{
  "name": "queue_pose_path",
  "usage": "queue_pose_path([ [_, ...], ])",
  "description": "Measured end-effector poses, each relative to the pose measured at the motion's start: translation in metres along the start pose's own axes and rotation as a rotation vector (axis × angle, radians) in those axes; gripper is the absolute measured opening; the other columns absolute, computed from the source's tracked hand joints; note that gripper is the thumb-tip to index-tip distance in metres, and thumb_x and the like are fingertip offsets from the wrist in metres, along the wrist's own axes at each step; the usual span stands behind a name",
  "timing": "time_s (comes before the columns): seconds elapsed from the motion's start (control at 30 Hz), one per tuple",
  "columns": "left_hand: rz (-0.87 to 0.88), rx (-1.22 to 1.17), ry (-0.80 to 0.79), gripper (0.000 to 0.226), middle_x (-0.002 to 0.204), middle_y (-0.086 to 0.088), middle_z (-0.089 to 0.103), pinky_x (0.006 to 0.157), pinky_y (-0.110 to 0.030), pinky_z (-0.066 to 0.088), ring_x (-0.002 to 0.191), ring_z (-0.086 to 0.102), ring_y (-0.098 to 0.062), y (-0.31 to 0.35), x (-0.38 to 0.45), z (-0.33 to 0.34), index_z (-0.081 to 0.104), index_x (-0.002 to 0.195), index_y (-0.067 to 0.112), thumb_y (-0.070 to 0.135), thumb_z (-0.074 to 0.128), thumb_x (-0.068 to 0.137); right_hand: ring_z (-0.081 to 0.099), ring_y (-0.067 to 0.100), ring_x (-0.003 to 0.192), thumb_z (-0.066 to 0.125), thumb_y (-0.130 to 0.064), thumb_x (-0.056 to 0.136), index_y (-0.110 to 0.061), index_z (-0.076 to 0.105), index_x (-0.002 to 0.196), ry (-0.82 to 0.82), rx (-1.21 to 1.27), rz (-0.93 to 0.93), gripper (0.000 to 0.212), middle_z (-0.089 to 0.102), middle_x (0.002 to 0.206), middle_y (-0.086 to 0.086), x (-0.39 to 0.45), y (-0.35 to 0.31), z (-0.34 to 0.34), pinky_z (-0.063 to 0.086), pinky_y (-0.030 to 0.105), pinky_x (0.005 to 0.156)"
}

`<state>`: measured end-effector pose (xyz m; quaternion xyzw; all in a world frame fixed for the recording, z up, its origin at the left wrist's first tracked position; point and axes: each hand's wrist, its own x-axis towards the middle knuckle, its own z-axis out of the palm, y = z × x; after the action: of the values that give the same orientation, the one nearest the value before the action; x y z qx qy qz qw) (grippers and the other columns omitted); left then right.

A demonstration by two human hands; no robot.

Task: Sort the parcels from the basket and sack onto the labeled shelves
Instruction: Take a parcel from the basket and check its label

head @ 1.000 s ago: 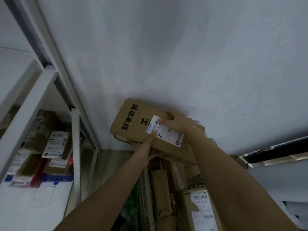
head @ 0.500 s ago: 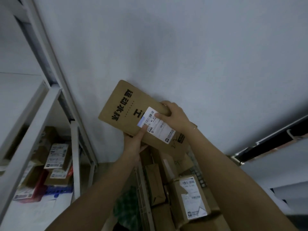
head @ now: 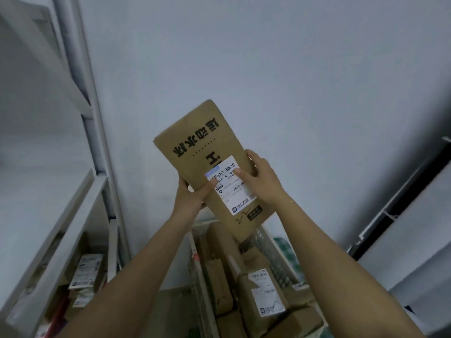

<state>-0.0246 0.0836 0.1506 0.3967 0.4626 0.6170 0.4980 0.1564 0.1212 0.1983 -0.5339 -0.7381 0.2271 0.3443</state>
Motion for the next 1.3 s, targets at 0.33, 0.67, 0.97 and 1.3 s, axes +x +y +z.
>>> queue_pose_path([
  [0.33,0.247,0.134,-0.326,0.081,0.119,0.015,0.063,0.074,-0.030,0.059,0.099,0.068,-0.010,0.084,-0.044,0.030,0.036,0.140,0.037,0.034,0.081,0.072,0.067,0.001,0.097,0.058,-0.038,0.096,-0.045,0.038,0.137,0.279,0.159,-0.043,0.046,0.064,0.115,-0.023,-0.091,-0.058,-0.068,0.059,0.027,0.076],
  [0.67,0.239,0.273,-0.707,0.071,0.124,0.019,0.058,0.085,-0.036,0.056,0.113,0.059,-0.013,0.084,-0.133,0.044,0.036,0.136,0.045,0.043,0.075,0.076,0.065,0.000,0.103,0.069,-0.026,0.090,-0.045,0.033,0.141,0.529,0.275,0.107,0.065,0.063,0.123,-0.013,-0.244,-0.084,-0.063,0.057,0.023,0.076],
  [0.97,0.155,0.307,-1.134,0.060,0.105,0.026,0.055,0.060,-0.010,0.050,0.086,0.059,0.009,0.055,-0.298,0.113,0.035,0.129,0.046,0.033,0.072,0.083,0.066,0.010,0.109,0.074,-0.023,0.086,-0.041,0.032,0.143,0.835,0.264,0.378,0.073,0.065,0.125,-0.008,-0.458,-0.093,-0.092,0.058,0.033,0.085],
  [1.3,0.141,0.317,-1.484,0.077,0.113,0.015,0.058,0.061,-0.012,0.045,0.083,0.057,0.007,0.024,-0.531,0.202,0.031,0.144,0.035,0.037,0.074,0.081,0.064,0.009,0.111,0.072,-0.022,0.088,-0.034,0.031,0.146,1.175,0.160,0.529,0.072,0.063,0.128,-0.009,-0.711,-0.109,-0.137,0.057,0.033,0.089],
])
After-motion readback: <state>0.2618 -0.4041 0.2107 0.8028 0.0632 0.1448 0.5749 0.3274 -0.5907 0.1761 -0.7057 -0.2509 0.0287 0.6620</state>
